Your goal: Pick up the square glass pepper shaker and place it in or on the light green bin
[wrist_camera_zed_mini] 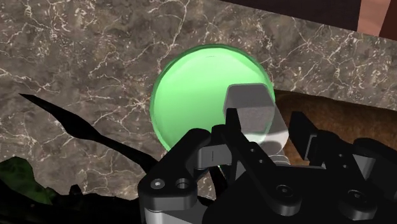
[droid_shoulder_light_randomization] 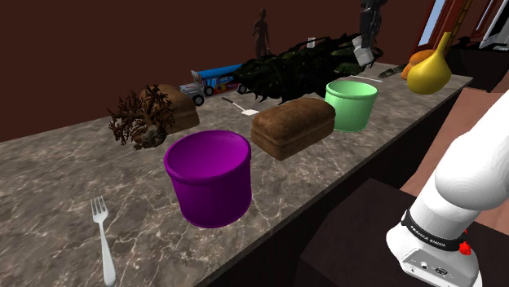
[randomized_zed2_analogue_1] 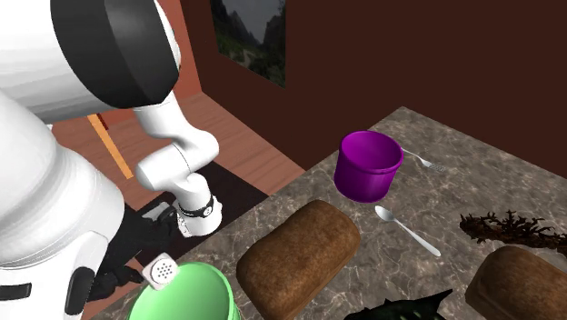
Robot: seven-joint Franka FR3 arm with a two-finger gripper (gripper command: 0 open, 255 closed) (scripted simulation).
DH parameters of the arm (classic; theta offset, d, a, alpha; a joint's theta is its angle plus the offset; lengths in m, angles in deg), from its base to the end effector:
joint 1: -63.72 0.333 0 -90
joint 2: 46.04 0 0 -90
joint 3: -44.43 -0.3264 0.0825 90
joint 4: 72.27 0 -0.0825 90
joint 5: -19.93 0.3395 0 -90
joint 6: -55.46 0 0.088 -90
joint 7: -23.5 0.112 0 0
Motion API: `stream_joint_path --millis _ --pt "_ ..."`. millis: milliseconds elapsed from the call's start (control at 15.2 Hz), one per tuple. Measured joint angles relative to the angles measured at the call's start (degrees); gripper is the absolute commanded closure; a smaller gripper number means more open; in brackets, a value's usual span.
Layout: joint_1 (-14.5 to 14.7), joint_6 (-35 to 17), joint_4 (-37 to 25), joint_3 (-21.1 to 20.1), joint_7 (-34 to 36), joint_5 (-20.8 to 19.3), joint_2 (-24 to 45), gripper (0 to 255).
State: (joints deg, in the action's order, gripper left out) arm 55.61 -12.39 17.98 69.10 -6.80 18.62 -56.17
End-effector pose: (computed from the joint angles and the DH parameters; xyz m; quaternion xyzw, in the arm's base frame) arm 0.3324 -0.2446 0.6726 -0.9929 0.0174 0.0847 0.0815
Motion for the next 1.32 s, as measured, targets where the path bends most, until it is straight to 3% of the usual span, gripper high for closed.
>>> stream_joint_path --millis 198,1320 --pt "-0.6 -0.5 -1.0 1.1 -1.8 0.0 1.6 255" --pt "-0.8 -12.8 15.0 0.7 -1.0 -1.4 -2.3 255"
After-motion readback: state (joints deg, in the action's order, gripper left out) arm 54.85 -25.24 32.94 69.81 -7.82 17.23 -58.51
